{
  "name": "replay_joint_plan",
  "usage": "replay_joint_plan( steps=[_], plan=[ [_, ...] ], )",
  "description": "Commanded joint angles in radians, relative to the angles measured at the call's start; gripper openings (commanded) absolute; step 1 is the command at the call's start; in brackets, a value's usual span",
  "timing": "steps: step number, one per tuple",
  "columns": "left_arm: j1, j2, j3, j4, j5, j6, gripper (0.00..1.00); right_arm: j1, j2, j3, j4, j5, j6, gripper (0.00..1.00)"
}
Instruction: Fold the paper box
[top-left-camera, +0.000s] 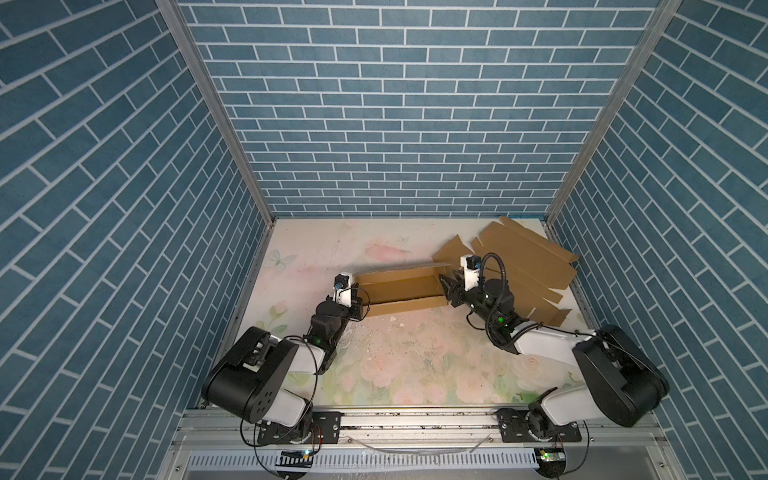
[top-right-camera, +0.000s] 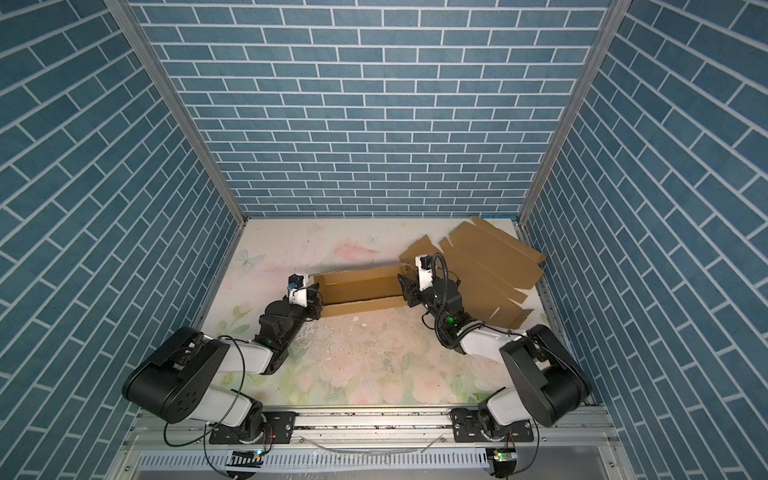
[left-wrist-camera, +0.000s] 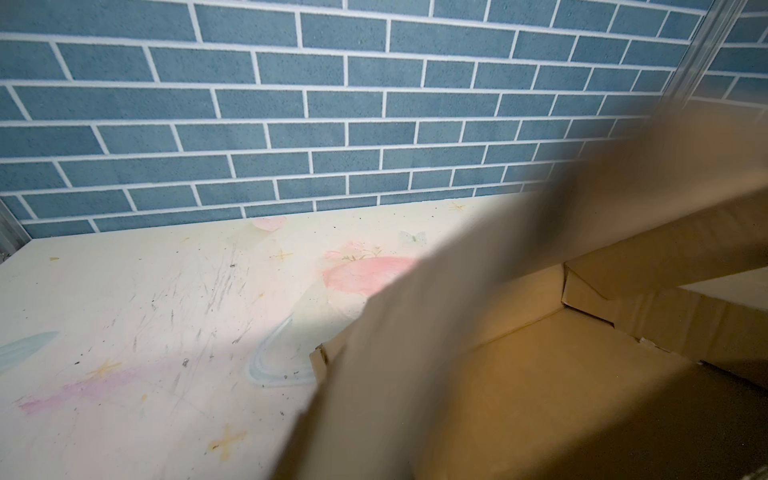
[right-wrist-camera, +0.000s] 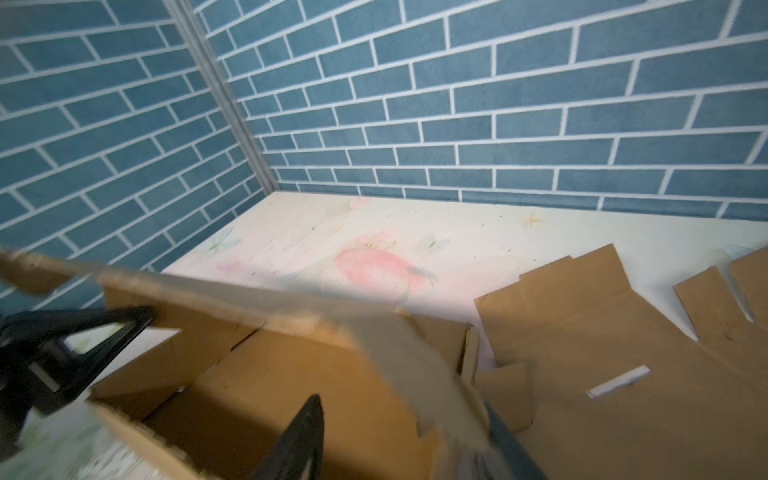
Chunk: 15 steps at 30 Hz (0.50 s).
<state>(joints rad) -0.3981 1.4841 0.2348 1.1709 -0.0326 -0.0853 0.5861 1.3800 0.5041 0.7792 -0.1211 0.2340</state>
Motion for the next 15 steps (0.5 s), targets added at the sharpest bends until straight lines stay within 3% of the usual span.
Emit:
replay_joint_plan(
  steps=[1, 8, 15],
  plan=[
    [-0.01, 0.032, -0.023, -0.028, 0.026, 0.004, 0.0, -0.002, -0.13, 0.028, -0.341, -0.096, -0.153, 0.58],
    [-0.016, 0.038, -0.029, -0.015, 0.026, 0.011, 0.0, -0.003, -0.302, 0.215, -0.931, -0.127, -0.405, 0.59],
    [-0.021, 0.05, -0.027, -0.006, 0.031, 0.022, 0.0, 0.034, -0.235, 0.548, -1.329, -0.125, -0.585, 0.6]
  ],
)
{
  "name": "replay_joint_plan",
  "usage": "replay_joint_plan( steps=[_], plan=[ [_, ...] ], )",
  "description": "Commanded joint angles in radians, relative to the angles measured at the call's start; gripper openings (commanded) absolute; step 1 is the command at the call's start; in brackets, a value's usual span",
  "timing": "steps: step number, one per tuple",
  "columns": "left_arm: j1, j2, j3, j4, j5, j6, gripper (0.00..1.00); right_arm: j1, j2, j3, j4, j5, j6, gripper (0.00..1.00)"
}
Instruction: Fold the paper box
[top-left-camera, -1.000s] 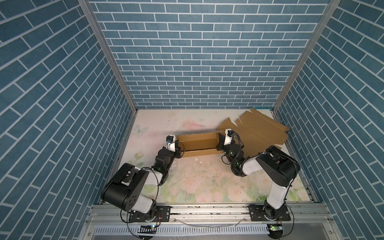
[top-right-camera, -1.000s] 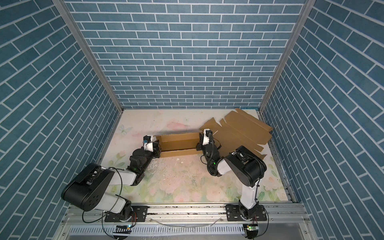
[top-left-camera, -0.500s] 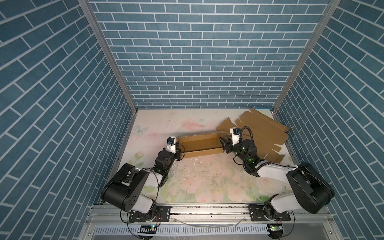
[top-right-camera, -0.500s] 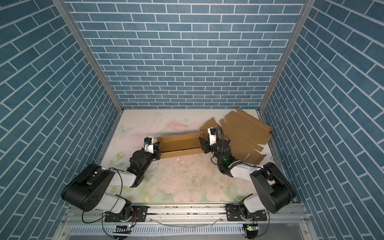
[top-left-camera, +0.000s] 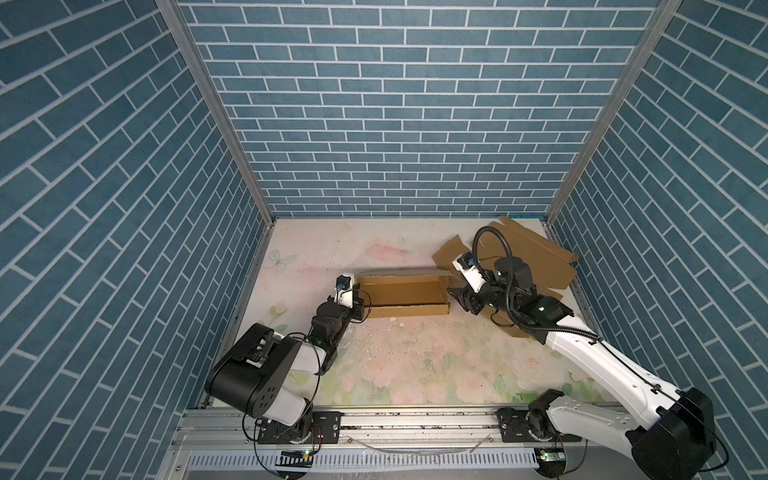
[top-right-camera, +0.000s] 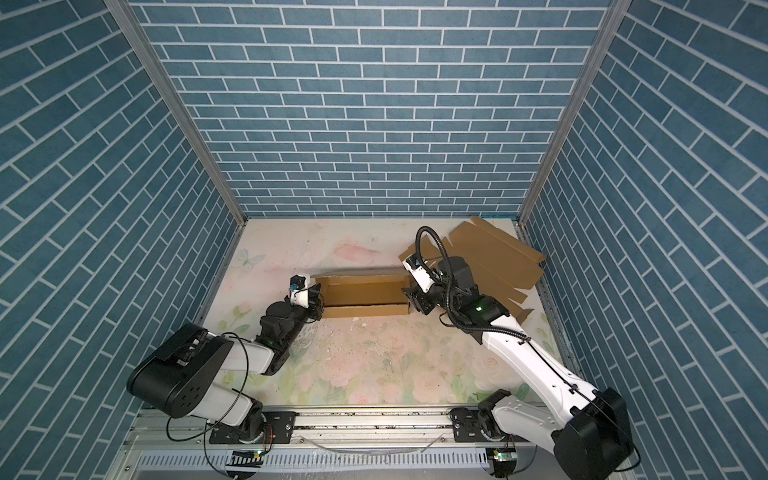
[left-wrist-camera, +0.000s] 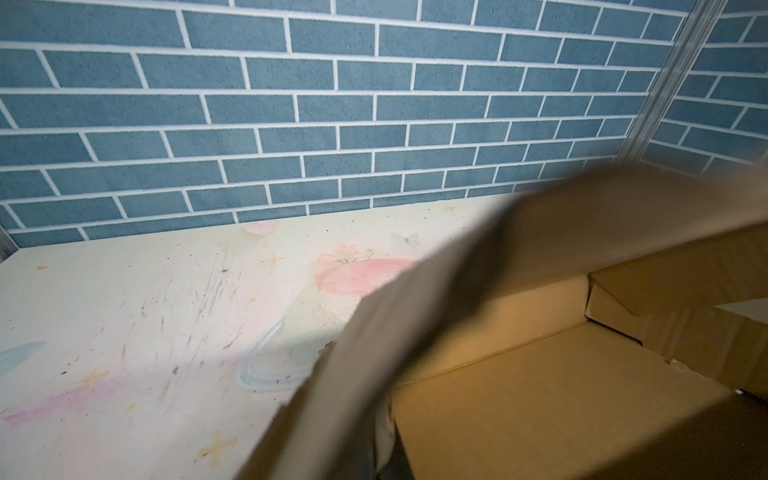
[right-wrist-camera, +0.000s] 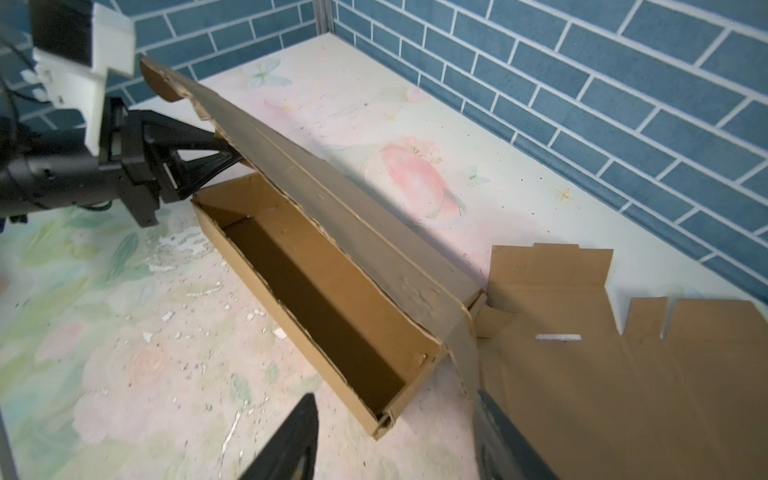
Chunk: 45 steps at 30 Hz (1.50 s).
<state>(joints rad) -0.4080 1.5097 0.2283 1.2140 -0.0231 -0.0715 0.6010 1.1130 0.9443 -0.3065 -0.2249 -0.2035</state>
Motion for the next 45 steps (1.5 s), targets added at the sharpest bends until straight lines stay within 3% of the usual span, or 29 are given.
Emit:
replay_joint_plan(
  steps=[1, 10, 19, 29, 39, 45],
  plan=[
    [-0.011, 0.026, -0.022, -0.043, 0.021, 0.009, 0.0, 0.031, 0.051, 0.147, -0.27, -0.01, -0.16, 0.61],
    [-0.012, 0.041, -0.035, -0.01, 0.025, 0.005, 0.0, 0.133, 0.298, 0.392, -0.287, 0.048, -0.298, 0.69],
    [-0.012, 0.043, -0.042, 0.004, 0.026, 0.005, 0.0, 0.175, 0.564, 0.666, -0.373, 0.053, -0.419, 0.65],
    [-0.014, 0.044, -0.044, 0.008, 0.032, 0.011, 0.0, 0.185, 0.726, 0.871, -0.535, -0.011, -0.476, 0.43],
    [-0.014, 0.042, -0.047, 0.013, 0.03, 0.009, 0.0, 0.185, 0.737, 0.852, -0.573, -0.074, -0.466, 0.17],
    [-0.017, 0.007, -0.055, -0.014, 0.029, 0.005, 0.0, 0.173, 0.734, 0.783, -0.529, -0.135, -0.451, 0.08]
  ],
)
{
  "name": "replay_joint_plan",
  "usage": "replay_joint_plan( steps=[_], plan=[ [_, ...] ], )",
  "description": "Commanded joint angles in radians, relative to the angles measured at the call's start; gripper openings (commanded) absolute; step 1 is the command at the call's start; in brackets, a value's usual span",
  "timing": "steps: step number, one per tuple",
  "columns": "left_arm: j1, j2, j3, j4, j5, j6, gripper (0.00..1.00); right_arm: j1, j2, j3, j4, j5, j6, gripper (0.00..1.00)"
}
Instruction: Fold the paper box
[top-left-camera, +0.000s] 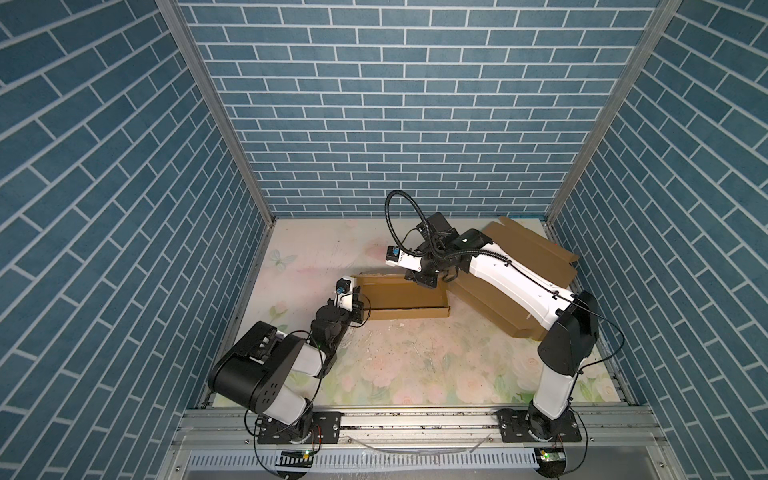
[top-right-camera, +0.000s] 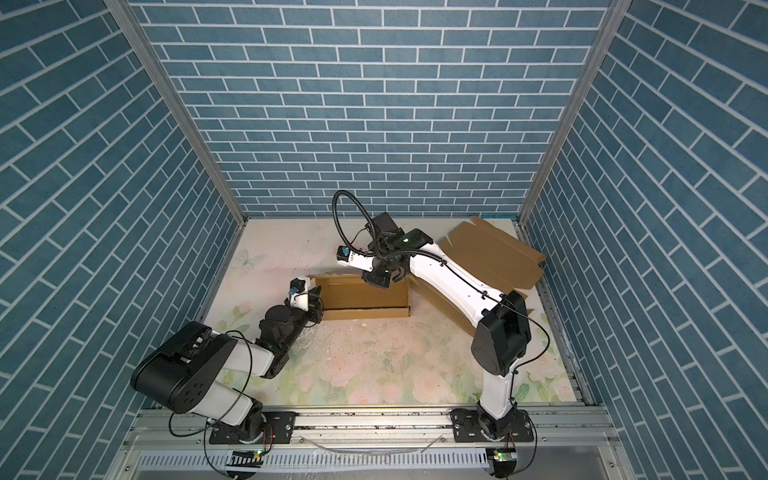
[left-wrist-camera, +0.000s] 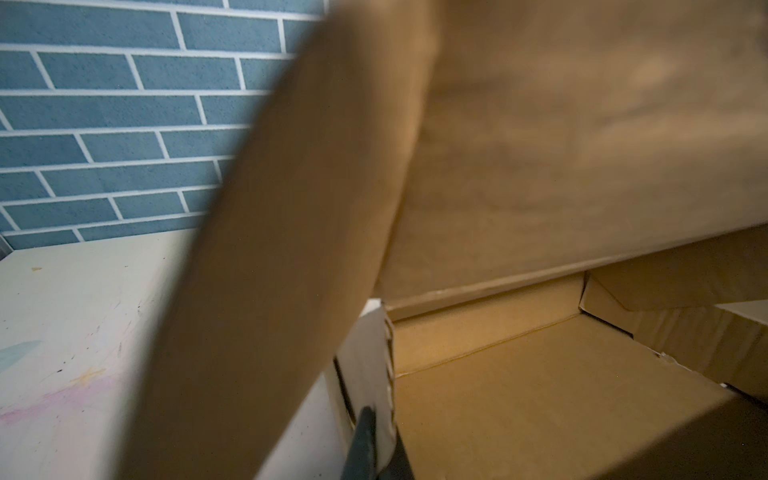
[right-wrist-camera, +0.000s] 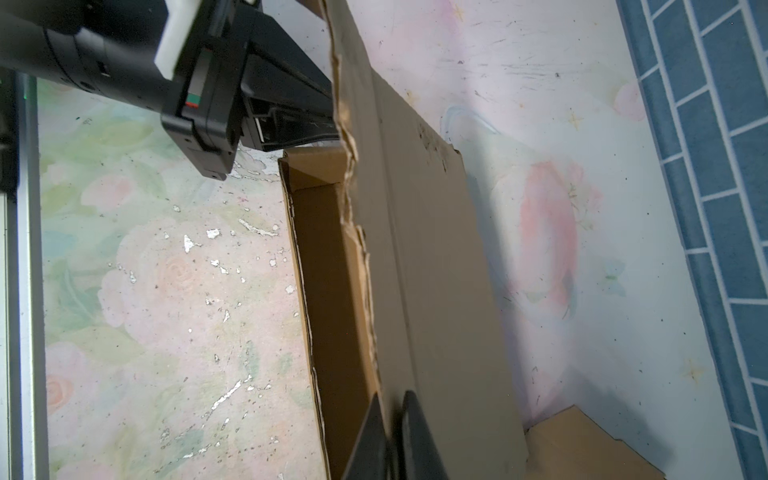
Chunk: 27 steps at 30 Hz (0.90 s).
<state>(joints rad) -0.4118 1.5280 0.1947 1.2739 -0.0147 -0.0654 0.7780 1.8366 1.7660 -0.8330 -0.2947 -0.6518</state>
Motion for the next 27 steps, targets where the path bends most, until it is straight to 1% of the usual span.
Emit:
replay_joint_plan(
  steps=[1, 5, 8, 11, 13, 18, 21, 25, 27],
  plan=[
    [-0.012, -0.024, -0.022, -0.09, 0.021, -0.001, 0.01, -0.009, 0.007, -0.051, 0.01, -0.078, 0.001, 0.07],
    [-0.014, -0.073, -0.024, -0.146, 0.013, -0.002, 0.07, -0.025, 0.004, -0.092, 0.054, -0.116, 0.012, 0.05],
    [-0.015, -0.136, -0.03, -0.197, -0.011, -0.018, 0.18, -0.032, 0.006, -0.128, 0.086, -0.132, 0.018, 0.03],
    [-0.014, -0.246, -0.027, -0.309, -0.019, -0.036, 0.25, -0.037, 0.0, -0.174, 0.127, -0.141, 0.02, 0.02],
    [-0.014, -0.344, -0.026, -0.413, -0.03, -0.052, 0.3, -0.043, -0.007, -0.202, 0.154, -0.147, 0.023, 0.01],
    [-0.016, -0.611, -0.007, -0.69, -0.064, -0.08, 0.31, -0.05, -0.012, -0.239, 0.187, -0.152, 0.023, 0.01],
    [-0.016, -0.761, 0.032, -0.874, -0.097, -0.088, 0.31, -0.051, -0.013, -0.257, 0.208, -0.141, 0.021, 0.01],
    [-0.016, -0.936, 0.081, -1.069, -0.139, -0.1, 0.34, -0.05, -0.018, -0.288, 0.231, -0.138, 0.021, 0.01],
    [-0.016, -0.988, 0.108, -1.139, -0.171, -0.099, 0.37, -0.051, -0.022, -0.31, 0.25, -0.13, 0.021, 0.01]
  ],
)
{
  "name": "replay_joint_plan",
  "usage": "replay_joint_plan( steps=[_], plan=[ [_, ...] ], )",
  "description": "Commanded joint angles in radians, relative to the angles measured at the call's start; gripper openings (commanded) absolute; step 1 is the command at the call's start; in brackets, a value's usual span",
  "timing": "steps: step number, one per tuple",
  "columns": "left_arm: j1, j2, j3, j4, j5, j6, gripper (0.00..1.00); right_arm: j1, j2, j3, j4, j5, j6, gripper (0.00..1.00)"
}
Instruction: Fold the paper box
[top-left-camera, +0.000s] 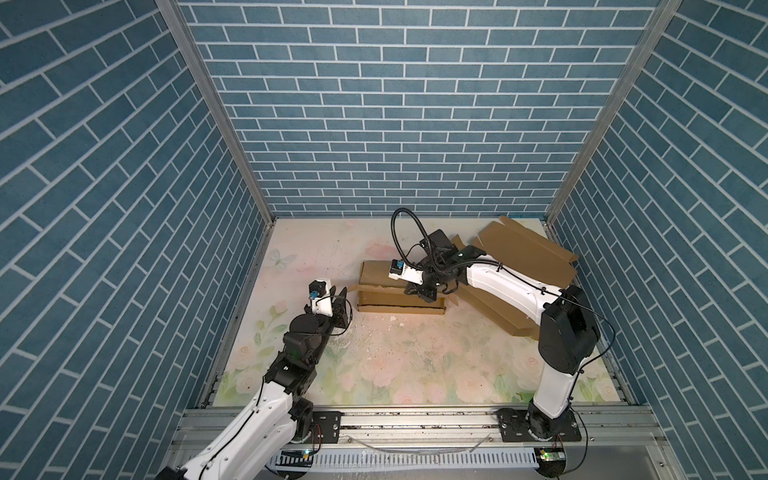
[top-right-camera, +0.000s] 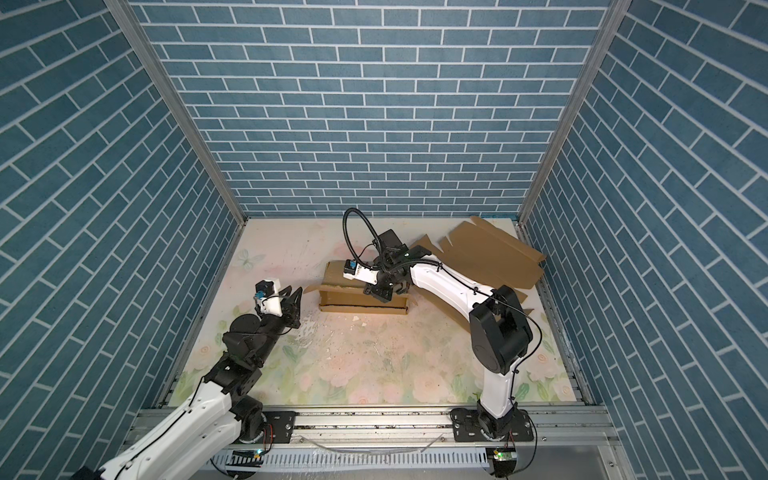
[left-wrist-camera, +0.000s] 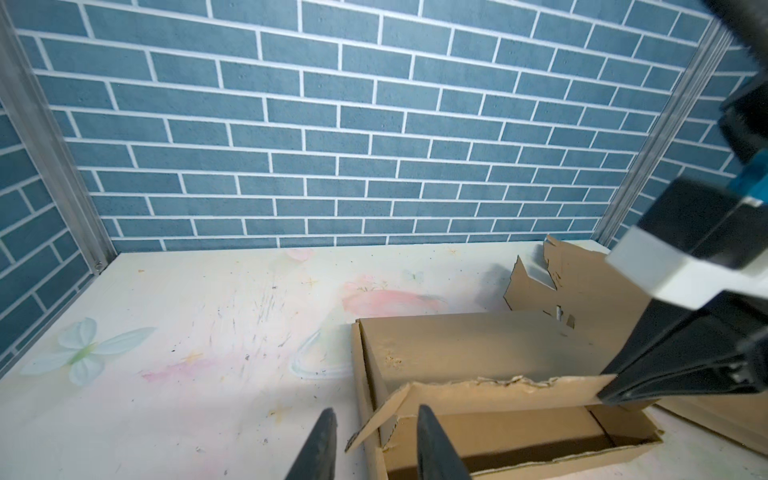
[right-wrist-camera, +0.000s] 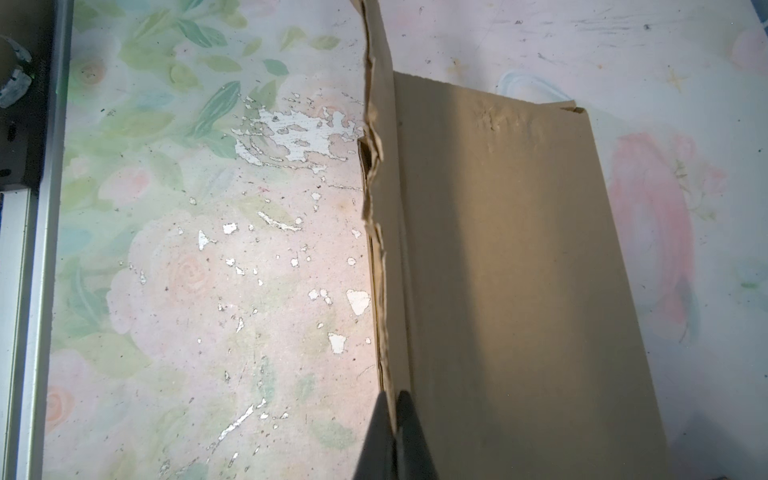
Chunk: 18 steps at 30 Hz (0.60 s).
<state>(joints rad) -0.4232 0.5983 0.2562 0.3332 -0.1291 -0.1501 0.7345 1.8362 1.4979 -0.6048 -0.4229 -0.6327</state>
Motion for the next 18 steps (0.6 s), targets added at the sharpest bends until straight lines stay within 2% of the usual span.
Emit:
replay_joint_plan(
  steps=[1, 5, 11, 16, 18],
  plan=[
    [-0.004, -0.072, 0.063, -0.229, -0.076, -0.015, 0.39, -0.007, -0.023, -0.055, 0.032, -0.002, 0.002, 0.01],
    [-0.003, -0.049, 0.156, -0.323, -0.109, -0.002, 0.46, -0.004, -0.035, -0.1, 0.068, 0.014, 0.002, 0.02],
    [0.0, 0.127, 0.303, -0.398, -0.08, -0.005, 0.5, 0.017, -0.031, -0.18, 0.127, 0.064, 0.004, 0.06],
    [0.018, 0.286, 0.412, -0.44, 0.041, -0.037, 0.51, 0.028, -0.029, -0.215, 0.149, 0.094, 0.023, 0.28],
    [0.045, 0.348, 0.457, -0.467, 0.121, -0.064, 0.51, 0.027, -0.035, -0.211, 0.13, 0.076, 0.055, 0.37]
  ],
)
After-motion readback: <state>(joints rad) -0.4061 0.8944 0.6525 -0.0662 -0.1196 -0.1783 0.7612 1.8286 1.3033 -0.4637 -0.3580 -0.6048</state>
